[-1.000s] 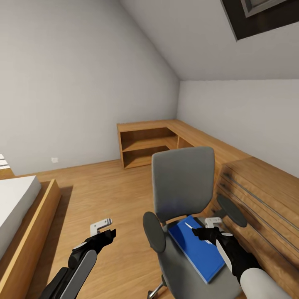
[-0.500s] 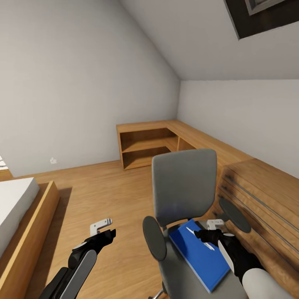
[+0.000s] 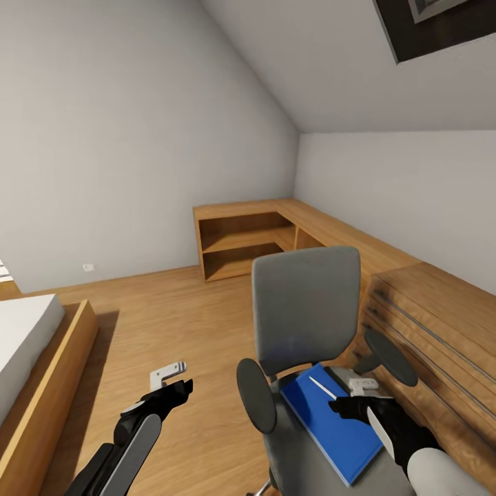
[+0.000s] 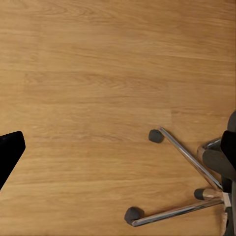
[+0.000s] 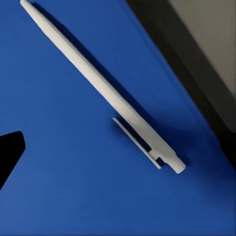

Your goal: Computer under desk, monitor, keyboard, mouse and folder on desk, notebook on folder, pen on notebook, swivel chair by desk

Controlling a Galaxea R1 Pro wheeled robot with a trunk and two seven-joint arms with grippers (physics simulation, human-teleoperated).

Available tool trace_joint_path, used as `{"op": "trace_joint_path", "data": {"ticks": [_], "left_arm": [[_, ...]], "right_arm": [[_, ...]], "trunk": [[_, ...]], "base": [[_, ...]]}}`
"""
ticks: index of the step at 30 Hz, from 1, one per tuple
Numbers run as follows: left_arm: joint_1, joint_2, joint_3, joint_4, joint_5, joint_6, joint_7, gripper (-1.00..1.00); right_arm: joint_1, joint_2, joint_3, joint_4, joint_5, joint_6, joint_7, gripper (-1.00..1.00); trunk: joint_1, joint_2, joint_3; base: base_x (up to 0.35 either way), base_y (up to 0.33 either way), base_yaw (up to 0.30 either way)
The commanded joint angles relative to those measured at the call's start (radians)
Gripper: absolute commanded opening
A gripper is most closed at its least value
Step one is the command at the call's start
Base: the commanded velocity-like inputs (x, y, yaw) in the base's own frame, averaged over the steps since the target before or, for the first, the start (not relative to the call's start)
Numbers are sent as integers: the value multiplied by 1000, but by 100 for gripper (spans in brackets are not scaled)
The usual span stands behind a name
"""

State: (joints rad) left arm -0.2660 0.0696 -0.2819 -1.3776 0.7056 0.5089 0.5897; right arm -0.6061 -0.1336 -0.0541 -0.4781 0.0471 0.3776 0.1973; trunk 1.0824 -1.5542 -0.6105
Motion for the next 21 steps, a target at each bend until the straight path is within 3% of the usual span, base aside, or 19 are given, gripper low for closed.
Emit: {"op": "trace_joint_path", "data": {"ticks": [1, 6, 21], "left_arm": [[-1, 1, -3, -1, 9, 0, 10, 100], [-1, 1, -3, -1, 9, 0, 10, 100], [-1, 1, -5, -1, 11, 0, 10, 100]], "right_arm": [[0, 0, -6, -2, 5, 5, 7, 100], [0, -1, -4, -2, 5, 3, 7, 100], [0, -20, -13, -7, 0, -64, 10, 100]], "trunk": [[4, -8, -4], [23, -43, -20], [23, -43, -20]], "base": [[0, 0, 0], [0, 0, 0], [0, 0, 0]]}}
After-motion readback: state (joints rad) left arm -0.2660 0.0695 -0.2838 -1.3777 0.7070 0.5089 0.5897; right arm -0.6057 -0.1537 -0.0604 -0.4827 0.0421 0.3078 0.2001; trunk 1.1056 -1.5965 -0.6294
